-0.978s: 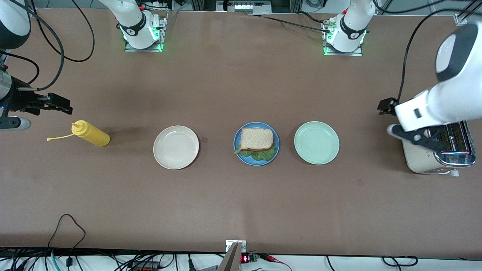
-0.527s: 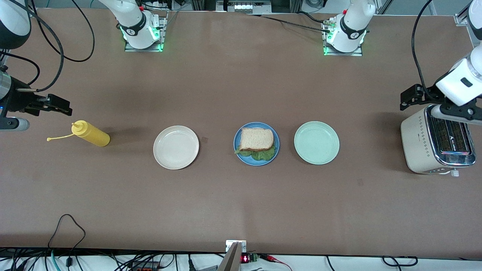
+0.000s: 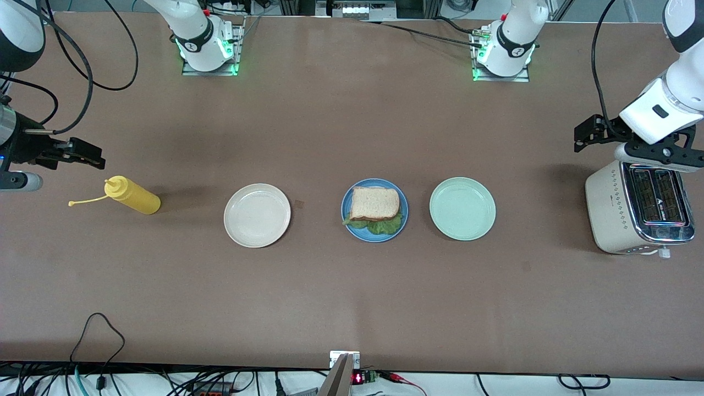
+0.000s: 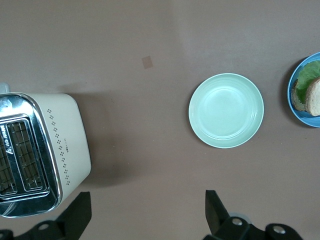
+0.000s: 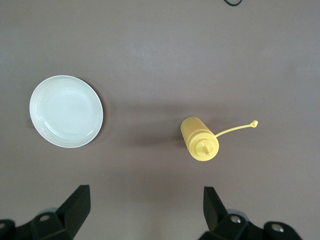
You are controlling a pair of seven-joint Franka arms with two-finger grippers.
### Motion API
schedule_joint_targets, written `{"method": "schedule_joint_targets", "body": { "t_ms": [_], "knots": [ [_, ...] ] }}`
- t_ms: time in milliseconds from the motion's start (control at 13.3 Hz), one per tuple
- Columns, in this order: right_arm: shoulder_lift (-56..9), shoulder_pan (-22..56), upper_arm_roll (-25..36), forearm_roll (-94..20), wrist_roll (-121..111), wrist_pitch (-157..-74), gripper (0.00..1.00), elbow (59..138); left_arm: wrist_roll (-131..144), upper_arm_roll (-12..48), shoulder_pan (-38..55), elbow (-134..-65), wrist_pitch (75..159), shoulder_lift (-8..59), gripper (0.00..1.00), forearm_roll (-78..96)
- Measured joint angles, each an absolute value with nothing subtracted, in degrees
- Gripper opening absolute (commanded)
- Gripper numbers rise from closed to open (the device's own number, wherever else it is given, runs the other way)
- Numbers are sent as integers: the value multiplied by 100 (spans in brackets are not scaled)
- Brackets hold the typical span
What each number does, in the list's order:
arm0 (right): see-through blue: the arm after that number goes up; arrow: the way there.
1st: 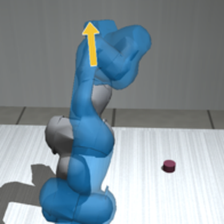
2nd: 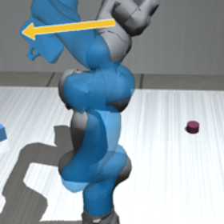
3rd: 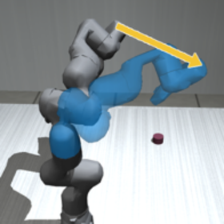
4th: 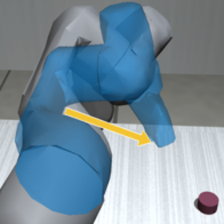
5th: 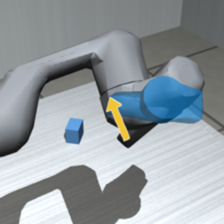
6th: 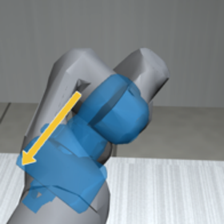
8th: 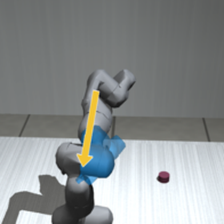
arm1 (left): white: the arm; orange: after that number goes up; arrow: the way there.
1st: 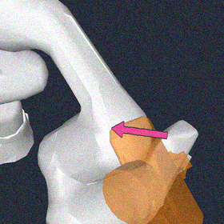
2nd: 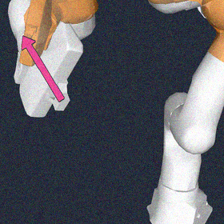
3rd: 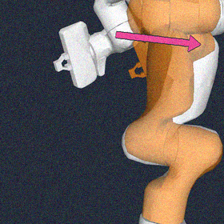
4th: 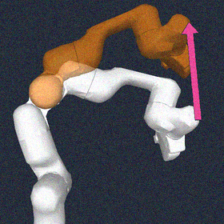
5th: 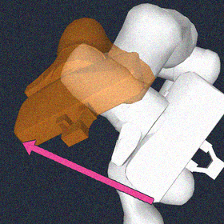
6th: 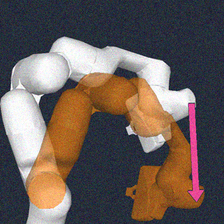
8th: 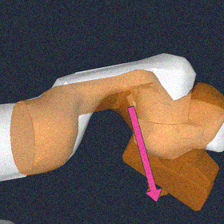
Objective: Make sandwich in blue plate with both arms
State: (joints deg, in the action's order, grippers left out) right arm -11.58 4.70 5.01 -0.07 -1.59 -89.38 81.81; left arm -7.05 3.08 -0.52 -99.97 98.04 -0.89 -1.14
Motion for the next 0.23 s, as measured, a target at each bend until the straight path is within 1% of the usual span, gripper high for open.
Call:
{"method": "schedule_joint_targets", "body": {
  "t_ms": [226],
  "knots": [
    [-1158,470,501,-7,-159,-8939,100,8181,-674,317,-14,-9985,9804,-86,100,-114]
  ]
}}
